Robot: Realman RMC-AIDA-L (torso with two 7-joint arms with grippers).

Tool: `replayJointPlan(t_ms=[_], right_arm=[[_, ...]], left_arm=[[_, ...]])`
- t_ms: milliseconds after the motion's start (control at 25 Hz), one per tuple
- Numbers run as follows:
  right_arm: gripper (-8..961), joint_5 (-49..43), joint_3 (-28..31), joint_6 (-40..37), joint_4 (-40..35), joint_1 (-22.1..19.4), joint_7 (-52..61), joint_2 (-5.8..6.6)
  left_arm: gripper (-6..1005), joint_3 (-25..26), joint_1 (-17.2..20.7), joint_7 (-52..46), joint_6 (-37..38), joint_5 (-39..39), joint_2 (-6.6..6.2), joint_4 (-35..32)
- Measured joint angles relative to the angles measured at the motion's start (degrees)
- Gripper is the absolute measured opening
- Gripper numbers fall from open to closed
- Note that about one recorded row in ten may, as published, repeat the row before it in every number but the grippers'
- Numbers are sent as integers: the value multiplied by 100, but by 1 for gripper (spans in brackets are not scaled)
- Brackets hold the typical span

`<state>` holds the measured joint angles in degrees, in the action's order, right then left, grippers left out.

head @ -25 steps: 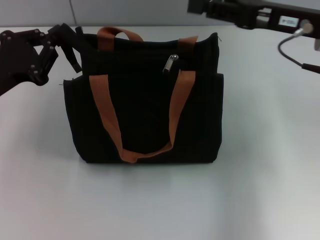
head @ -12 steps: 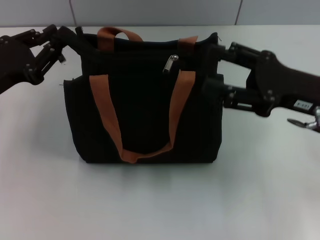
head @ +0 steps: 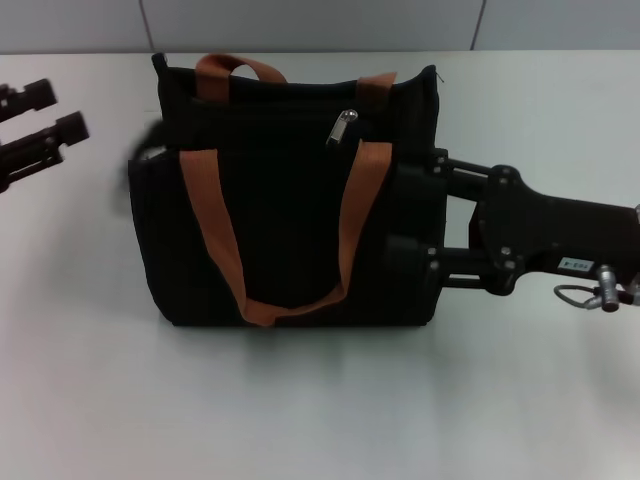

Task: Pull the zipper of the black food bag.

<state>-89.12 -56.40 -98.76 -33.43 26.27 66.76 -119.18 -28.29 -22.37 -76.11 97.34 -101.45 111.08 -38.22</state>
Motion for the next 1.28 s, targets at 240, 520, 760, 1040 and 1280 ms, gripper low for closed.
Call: replayJointPlan(t_ms=[240,520,760,1040,1280], right_arm=[[786,-130,-97,192,148,56,-315,0],[785,-133,-211,143,575,113,-781,-5],[785,-133,-473,81,857,37,-1075,-19],[785,-145,-698,281,1522,24,-1820,-9],[785,-187,-794,545,1741,47,-2103,-29]], left_arm=[[651,39,169,-271,197,-124,-148,-213],[834,-110,204,554,1398,-129,57,-96],[831,-1171,298,1322,1633,-169,202,287],[831,-1559,252,2182,1252,-677,383,968],[832,-1574,213,2202,1071,-902,410,988]])
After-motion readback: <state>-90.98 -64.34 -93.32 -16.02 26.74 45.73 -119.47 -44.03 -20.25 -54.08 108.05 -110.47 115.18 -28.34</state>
